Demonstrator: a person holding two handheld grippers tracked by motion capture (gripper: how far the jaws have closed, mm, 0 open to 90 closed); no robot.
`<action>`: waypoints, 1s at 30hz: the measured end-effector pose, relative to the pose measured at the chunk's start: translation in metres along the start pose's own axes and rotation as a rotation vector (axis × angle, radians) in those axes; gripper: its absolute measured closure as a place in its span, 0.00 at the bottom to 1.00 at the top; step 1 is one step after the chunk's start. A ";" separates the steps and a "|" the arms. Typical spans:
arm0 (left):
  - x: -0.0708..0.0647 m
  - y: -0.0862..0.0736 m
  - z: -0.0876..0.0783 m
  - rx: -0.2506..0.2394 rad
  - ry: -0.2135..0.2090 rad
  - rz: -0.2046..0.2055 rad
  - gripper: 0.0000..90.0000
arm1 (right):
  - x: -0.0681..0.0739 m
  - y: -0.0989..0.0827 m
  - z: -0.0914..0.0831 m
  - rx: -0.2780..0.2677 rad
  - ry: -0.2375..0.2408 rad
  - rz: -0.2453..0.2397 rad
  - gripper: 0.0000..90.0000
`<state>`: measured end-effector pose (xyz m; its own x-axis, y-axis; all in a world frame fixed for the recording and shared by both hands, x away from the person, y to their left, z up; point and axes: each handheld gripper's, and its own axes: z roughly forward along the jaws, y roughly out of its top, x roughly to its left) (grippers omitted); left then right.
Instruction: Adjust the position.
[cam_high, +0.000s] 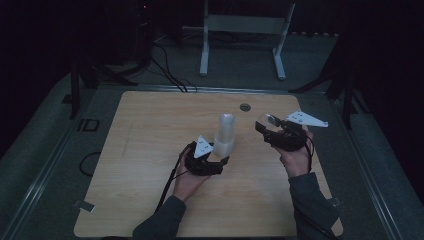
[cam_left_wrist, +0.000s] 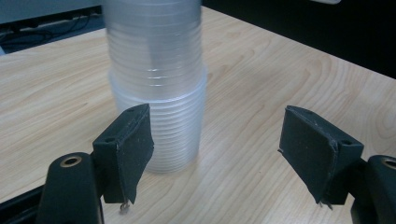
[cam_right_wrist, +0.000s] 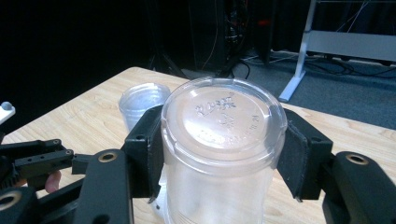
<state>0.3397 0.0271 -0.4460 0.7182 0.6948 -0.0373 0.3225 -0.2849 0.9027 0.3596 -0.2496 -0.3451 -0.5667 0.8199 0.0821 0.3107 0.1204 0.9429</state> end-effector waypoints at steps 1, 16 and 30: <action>-0.002 0.000 0.000 -0.001 -0.002 0.005 0.28 | 0.000 -0.001 0.000 0.002 0.000 0.000 0.45; -0.013 0.003 0.005 -0.006 -0.033 0.036 0.28 | 0.001 -0.023 0.002 0.028 0.012 0.030 0.45; -0.020 0.005 0.006 -0.018 -0.059 0.060 0.28 | 0.003 -0.042 0.006 0.040 0.024 0.077 0.45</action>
<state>0.3304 0.0075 -0.4433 0.7713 0.6364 -0.0080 0.2674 -0.3126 0.9115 0.3493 -0.2492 -0.3858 -0.5581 0.8137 0.1624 0.3843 0.0800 0.9197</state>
